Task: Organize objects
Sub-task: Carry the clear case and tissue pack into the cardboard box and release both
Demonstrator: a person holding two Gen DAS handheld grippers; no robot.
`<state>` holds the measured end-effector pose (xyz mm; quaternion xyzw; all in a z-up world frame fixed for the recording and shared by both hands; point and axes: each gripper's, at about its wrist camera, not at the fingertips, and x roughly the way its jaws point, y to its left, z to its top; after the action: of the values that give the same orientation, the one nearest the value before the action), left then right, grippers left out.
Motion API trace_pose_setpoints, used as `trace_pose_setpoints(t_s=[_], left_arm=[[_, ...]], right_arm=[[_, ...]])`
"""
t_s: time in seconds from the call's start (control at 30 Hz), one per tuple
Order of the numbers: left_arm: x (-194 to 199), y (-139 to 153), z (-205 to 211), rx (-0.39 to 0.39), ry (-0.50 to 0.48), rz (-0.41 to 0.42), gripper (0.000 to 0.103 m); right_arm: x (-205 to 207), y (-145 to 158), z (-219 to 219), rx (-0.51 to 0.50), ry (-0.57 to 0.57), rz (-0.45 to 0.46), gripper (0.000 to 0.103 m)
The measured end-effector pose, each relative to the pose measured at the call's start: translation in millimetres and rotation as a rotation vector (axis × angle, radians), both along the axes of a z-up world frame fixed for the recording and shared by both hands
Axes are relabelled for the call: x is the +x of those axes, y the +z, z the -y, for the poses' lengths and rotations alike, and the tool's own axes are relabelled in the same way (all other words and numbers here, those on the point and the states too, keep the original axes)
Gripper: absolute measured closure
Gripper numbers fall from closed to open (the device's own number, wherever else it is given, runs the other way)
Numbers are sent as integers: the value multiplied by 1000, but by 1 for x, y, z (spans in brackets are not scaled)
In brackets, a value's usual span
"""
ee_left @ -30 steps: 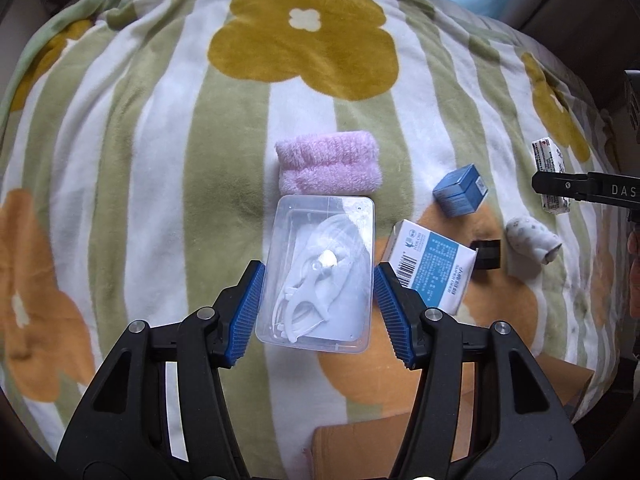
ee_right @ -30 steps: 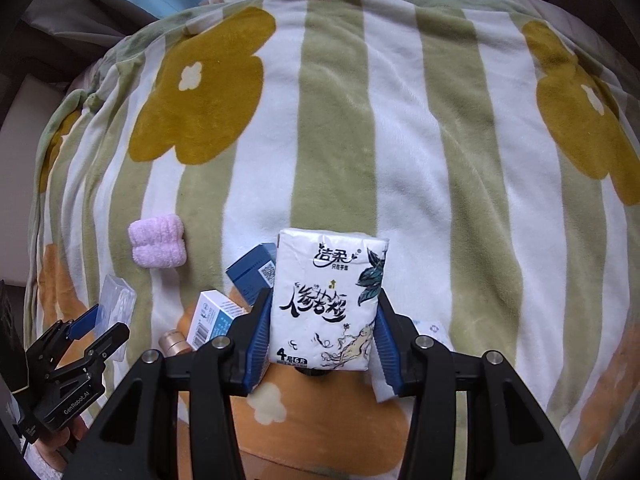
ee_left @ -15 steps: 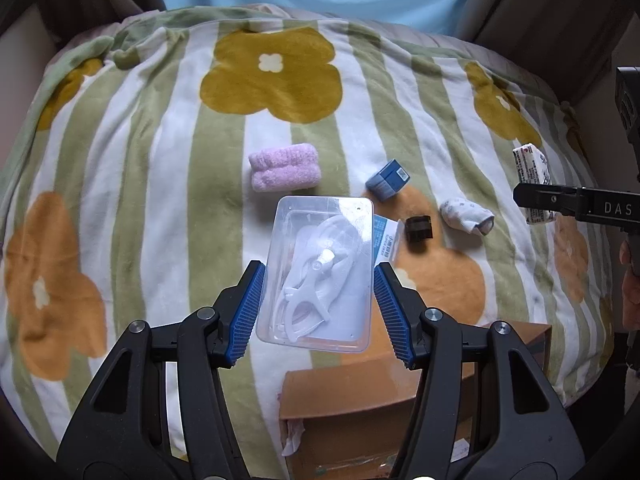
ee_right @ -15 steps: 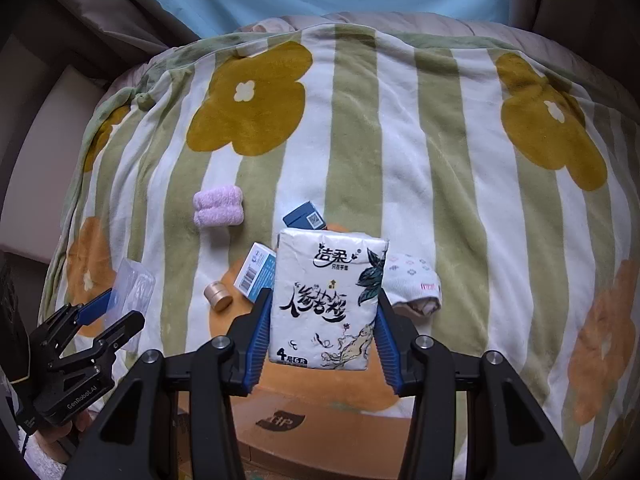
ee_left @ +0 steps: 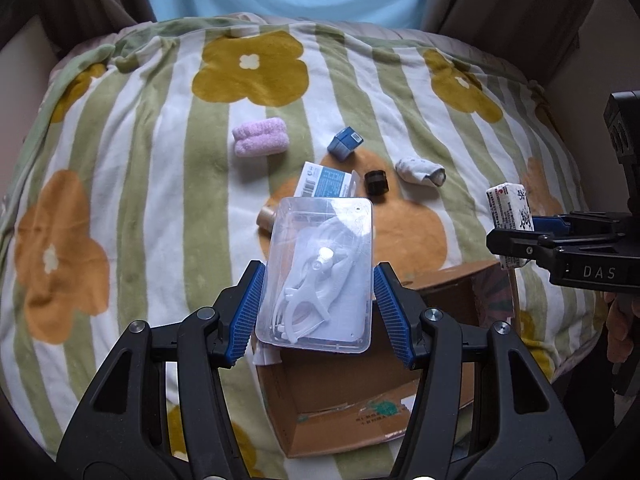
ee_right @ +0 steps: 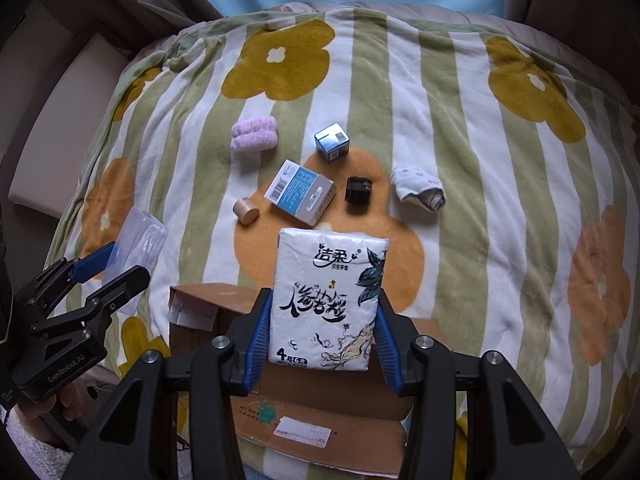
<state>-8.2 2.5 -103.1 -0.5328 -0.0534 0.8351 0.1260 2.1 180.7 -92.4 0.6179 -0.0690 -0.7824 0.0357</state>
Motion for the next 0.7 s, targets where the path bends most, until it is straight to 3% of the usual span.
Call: trace_pose_setpoints(t_s=[0.27,0.7], left_arm=[[45,-18,-8,2,-16,27,50],[72,-87,-26,6,-10,106,50]], right_arm=[[48,-26,20,-15,7,50,59],[90,-88,16,-6,-22,116,59]])
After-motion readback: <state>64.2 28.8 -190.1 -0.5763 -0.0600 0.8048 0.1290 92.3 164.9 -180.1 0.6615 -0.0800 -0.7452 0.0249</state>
